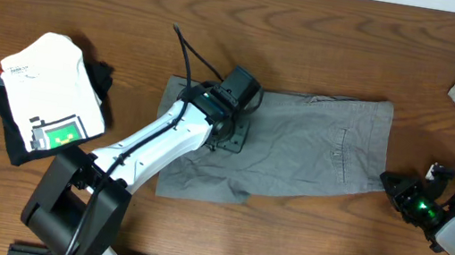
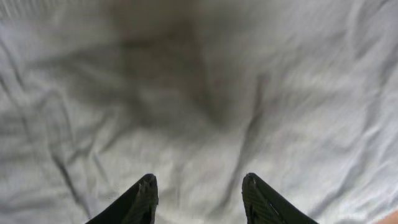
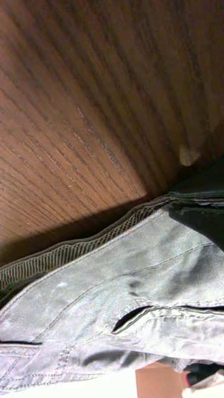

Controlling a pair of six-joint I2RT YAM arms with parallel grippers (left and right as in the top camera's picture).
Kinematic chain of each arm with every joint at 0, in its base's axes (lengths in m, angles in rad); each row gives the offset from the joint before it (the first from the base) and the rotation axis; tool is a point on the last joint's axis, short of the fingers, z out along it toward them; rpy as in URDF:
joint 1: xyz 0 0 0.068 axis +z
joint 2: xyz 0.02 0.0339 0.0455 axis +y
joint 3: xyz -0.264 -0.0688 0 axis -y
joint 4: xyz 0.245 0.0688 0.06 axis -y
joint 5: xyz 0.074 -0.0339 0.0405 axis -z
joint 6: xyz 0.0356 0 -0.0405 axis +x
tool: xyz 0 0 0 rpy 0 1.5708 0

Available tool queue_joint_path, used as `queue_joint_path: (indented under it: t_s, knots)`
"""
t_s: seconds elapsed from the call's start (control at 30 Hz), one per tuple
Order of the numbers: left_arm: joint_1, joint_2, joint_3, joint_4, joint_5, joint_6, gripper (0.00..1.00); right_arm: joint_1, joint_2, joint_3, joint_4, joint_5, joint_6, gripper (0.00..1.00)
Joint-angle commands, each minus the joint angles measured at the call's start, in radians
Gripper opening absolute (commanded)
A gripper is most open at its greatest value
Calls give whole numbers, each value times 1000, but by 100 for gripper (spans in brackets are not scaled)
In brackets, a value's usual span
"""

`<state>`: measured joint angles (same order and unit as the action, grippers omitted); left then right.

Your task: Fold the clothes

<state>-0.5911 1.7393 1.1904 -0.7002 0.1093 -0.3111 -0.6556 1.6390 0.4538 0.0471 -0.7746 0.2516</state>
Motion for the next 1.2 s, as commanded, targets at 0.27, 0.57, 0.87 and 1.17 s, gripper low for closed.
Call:
queue_joint_path:
  t_s: [0.27,0.57,0.87,1.17]
  knots:
    - [0,7,2,-64,180,-55,46,2,-187,97,-228,125,-21,1]
    - [-18,7,2,48,292,-287,36,2,-387,202,-470,210,-29,1]
    - [-169,9,2,207,341,-436,36,2,-470,206,-548,210,-47,1]
    - [-300,26,-6,232,156,-712,32,2,-470,206,-568,209,-57,1]
